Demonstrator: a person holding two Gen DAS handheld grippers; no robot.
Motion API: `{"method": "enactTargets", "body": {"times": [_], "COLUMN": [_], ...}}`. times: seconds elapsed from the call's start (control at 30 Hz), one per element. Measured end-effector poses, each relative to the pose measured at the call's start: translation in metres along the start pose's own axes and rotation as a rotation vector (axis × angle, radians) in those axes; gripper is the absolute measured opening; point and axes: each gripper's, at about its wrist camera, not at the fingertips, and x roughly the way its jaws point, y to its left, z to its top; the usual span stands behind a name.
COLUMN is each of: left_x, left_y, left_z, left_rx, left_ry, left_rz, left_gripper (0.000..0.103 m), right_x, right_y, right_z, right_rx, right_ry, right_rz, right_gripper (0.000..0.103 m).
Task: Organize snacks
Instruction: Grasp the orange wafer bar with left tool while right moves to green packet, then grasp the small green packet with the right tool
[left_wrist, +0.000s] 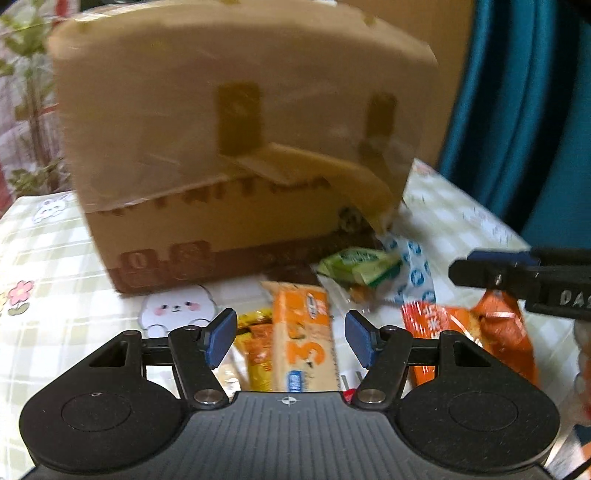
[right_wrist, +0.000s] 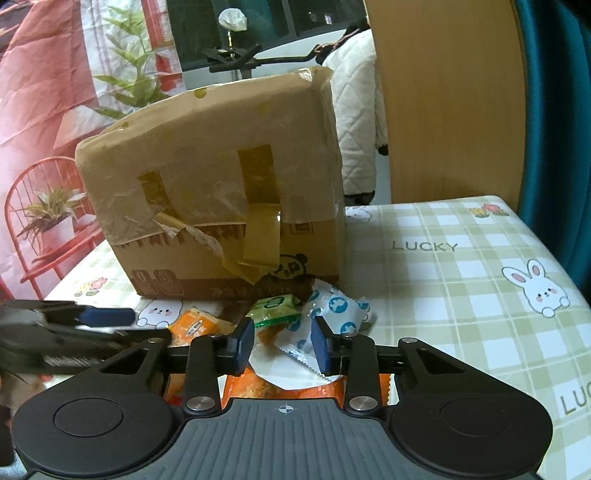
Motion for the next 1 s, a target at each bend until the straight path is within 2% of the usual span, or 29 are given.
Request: {"method": "enactTargets", "body": {"times": [0.13,0.17,0.2,0.23,0.37,0.53,0.73,1.0], "left_x": [0.019,0.022,0.024,0.025,0.020,-0.001,-0.022,-0.034], "left_y": [-0.010,-0.010,-0.010,-0.009,0.001,0.022,0.046,0.067], "left_z": [0.001,0.000,-0.001,0.000,-0.001,0.002,0.003,0.001], "left_rx": [0.026,0.030,0.036,0.036,0.004,-0.088,-0.164,-0.204], "left_ry": [0.036,0.042,0.050,0.052,0.027,-0.021,-0.070,-0.080], "left_rz": [0.015,0.020,0.027,0.021,0.016,0.007,0.039,0.070], "left_gripper": [0.064,0.060,0.047,0.041,0.039,0.039,0.039,0.039], "right_x": [0.003,0.003,0.004,0.005,0.008,0.022,0.066,0.124], "right_y": [-0.002,-0.003,-0.003,-0.003,-0.004,0.004,0.023,0.031], "right_z": [-0.002,-0.002,-0.003,-0.002,0.002,0.017,0.041,0.051], "right_rx": [0.015,0.018,0.019,0.018,-0.007,-0.082,-0.177,-0.172], "right_ry": [0.006,0.008,0.009,0.011,0.022,0.058,0.139,0.255], "right_rz": [-0.001,-0.002,-0.003,-0.004,0.000,0.028,0.029,-0.029], "right_gripper": [0.030,0.030,0.030,0.030,0.030,0.030,0.031,0.033]}}
